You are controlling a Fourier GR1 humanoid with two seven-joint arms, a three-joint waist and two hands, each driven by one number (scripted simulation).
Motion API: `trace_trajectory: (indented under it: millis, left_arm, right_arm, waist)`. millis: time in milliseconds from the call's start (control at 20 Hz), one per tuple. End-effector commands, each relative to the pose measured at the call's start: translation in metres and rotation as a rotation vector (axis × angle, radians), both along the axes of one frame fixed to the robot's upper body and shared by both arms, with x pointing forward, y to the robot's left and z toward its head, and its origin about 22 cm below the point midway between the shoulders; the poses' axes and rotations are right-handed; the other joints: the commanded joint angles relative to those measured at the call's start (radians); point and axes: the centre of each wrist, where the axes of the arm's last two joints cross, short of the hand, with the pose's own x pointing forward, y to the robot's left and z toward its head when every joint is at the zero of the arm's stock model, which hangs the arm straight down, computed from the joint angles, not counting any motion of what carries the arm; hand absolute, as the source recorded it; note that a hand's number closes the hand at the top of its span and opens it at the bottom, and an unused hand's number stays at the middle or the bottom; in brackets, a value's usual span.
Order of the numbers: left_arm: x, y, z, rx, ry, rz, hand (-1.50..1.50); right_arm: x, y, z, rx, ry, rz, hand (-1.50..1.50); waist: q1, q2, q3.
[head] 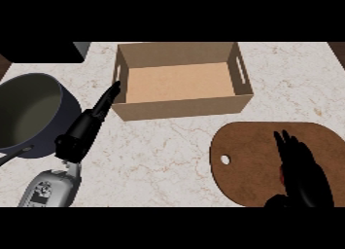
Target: Pick the bell pepper from the cutting board and place it in the cardboard box
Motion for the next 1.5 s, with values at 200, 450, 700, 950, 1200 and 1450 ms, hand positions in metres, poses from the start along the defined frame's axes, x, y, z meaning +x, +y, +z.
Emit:
trace_trajectory:
  millis: [200, 450, 700, 950, 1200, 1450]
  left_arm:
    - [-0.009, -0.007, -0.007, -0.001, 0.049, 0.004, 0.00]
    - [-0.002, -0.002, 0.005, 0.009, 0.028, -0.010, 0.00]
    - [-0.001, 0.003, -0.004, 0.013, 0.035, 0.004, 0.00]
    - [0.004, -0.010, -0.001, 0.001, 0.033, -0.056, 0.00]
    - [0.005, 0.000, -0.007, 0.013, 0.043, -0.045, 0.00]
    - [0.002, -0.008, -0.005, 0.017, 0.062, -0.032, 0.00]
  right_arm:
    - [-0.008, -0.024, -0.033, -0.007, 0.038, 0.005, 1.50]
    - [0.001, -0.011, -0.033, -0.071, -0.011, 0.042, 1.50]
    - [0.028, -0.008, -0.019, -0.145, -0.099, 0.044, 1.50]
    - [0.024, 0.136, 0.004, -0.040, -0.049, 0.470, 1.50]
    - [0.016, 0.197, 0.030, -0.073, -0.172, 0.565, 1.50]
    - [0.016, 0.226, 0.070, -0.042, -0.303, 0.555, 1.50]
  waist:
    - [0.001, 0.009, 0.004]
    - [0.001, 0.009, 0.004]
    - [0.006, 0.010, 0.004]
    - [0.059, 0.017, 0.002]
    - [0.035, 0.012, 0.003]
    - [0.027, 0.010, 0.003]
